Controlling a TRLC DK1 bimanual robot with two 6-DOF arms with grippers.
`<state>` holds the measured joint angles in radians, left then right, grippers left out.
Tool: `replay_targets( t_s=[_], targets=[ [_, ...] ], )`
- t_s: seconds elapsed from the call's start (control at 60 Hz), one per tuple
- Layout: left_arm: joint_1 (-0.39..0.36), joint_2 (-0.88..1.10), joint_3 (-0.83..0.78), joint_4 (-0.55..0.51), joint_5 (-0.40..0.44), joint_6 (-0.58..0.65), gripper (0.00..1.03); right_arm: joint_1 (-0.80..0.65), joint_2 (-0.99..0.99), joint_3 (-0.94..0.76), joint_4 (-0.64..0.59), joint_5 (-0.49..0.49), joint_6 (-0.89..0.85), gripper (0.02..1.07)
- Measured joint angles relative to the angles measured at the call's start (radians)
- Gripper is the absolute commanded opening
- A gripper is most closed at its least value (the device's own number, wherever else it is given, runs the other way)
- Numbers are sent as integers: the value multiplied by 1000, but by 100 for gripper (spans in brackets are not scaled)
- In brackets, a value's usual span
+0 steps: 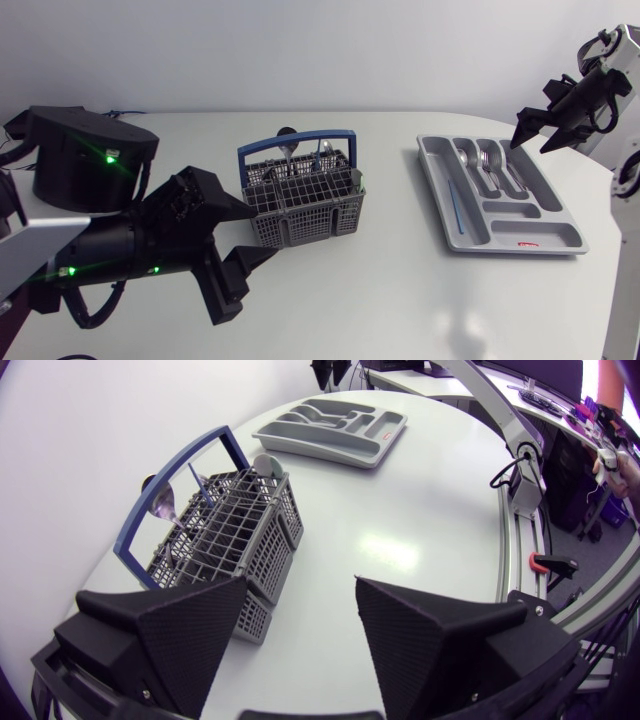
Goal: Unload the cutlery basket into the drawer organizer.
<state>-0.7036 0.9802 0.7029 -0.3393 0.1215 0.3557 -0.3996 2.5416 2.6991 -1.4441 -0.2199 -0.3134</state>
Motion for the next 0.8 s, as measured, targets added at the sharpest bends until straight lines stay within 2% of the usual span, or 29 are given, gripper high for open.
replay_targets(
  t_s=[0.083, 0.2, 0.317, 0.55, 0.8],
  targets=[
    [-10, -8, 2, -6, -5, -6, 89, 9, -145, -326, 208, -15, 0, 102],
    [-24, -16, 10, -21, -22, -12, 89, 47, -298, -613, 299, -16, 0, 102],
    [-26, -19, 15, -26, -27, -15, 89, 98, -410, -739, 349, -28, -5, 102],
    [-26, -19, 18, -24, -45, -19, 89, 236, -676, -1067, 549, -41, -39, 102],
    [-26, -15, 18, 2, -49, -20, 89, 439, -832, -1334, 737, 19, -38, 101]
  ],
)
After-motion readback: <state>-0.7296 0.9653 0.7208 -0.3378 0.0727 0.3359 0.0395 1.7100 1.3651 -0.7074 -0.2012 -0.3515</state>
